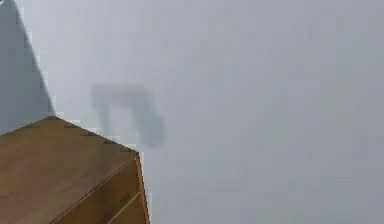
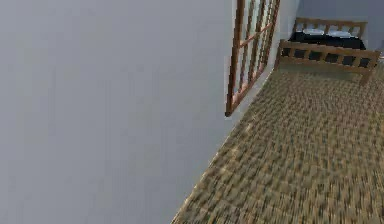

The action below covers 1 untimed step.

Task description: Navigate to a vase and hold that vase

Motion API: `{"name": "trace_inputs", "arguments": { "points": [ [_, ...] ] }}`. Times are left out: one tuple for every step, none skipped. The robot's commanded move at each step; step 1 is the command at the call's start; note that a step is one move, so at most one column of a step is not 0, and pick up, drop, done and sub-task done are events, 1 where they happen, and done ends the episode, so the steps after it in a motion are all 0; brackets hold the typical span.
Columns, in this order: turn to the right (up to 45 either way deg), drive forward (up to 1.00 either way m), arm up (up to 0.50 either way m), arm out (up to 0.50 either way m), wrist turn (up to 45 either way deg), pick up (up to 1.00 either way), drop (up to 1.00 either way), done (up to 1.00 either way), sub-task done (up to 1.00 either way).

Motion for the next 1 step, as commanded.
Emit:
{"name": "trace_inputs", "arguments": {
  "points": [
    [-45.0, 0.0, 0.0, 0.0, 0.0, 0.0, 0.0, 0.0, 0.0]
  ]
}}
